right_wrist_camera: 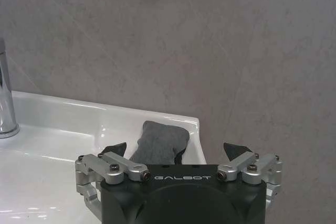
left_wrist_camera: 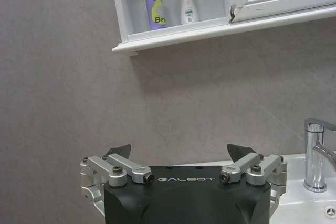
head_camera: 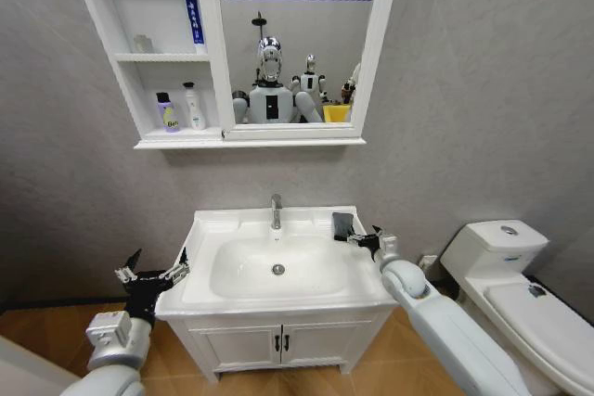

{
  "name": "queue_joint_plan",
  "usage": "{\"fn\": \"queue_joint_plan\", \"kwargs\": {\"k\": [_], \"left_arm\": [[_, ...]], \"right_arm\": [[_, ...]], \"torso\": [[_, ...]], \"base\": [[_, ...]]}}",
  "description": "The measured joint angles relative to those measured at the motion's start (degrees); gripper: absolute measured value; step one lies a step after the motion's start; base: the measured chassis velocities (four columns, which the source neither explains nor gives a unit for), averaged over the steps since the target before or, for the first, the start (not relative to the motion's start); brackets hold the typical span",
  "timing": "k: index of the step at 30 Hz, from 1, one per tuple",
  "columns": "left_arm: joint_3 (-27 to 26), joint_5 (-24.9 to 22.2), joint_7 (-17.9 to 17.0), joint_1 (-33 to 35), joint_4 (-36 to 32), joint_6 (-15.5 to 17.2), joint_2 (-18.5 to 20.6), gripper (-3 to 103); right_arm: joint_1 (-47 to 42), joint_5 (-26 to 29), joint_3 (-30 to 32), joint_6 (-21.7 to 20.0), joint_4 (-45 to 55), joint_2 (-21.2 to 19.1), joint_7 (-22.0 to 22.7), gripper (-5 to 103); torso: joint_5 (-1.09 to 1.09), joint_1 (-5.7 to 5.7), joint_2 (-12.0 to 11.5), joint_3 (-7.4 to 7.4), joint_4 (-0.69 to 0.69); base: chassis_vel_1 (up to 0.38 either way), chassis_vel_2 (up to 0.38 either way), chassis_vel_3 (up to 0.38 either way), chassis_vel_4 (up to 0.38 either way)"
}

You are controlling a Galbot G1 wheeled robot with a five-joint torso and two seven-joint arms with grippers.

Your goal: Move facial cleanser and shampoo from washbasin to cabinet, then wipe washbasin with towel.

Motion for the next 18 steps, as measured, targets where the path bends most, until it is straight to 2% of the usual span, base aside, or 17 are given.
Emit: {"fn": "queue_joint_plan", "kwargs": {"k": [5,11,14,15,18], "left_arm": [[0.0,0.0,0.0,0.0,0.0,0.0,0.0,100],[0.0,0.0,0.0,0.0,0.0,0.0,0.0,100],[0.0,0.0,0.0,0.0,0.0,0.0,0.0,100],[0.0,0.0,0.0,0.0,0.0,0.0,0.0,100],[0.0,0.0,0.0,0.0,0.0,0.0,0.0,100]], "right_arm": [[-7.9,-5.9,2.2,2.7,8.1,2.5,3.1,100],[-14.1,-7.8,3.8,1.0,16.2,5.2,5.2,100],[-22.6,-12.0,6.0,0.1,23.5,9.8,5.1,100],[-22.6,-12.0,6.0,0.1,23.5,9.8,5.1,100],[-30.3,-16.2,7.3,0.8,27.9,12.3,4.9,100]], "torso": [[0.0,0.0,0.0,0.0,0.0],[-0.01,0.0,0.0,0.01,0.0],[-0.01,0.0,0.0,0.01,-0.02],[-0.01,0.0,0.0,0.01,-0.02],[0.0,-0.01,0.0,0.01,-0.02]], "base": [[0.0,0.0,0.0,0.0],[0.0,0.0,0.0,0.0],[0.0,0.0,0.0,0.0],[0.0,0.0,0.0,0.0],[0.0,0.0,0.0,0.0]]}}
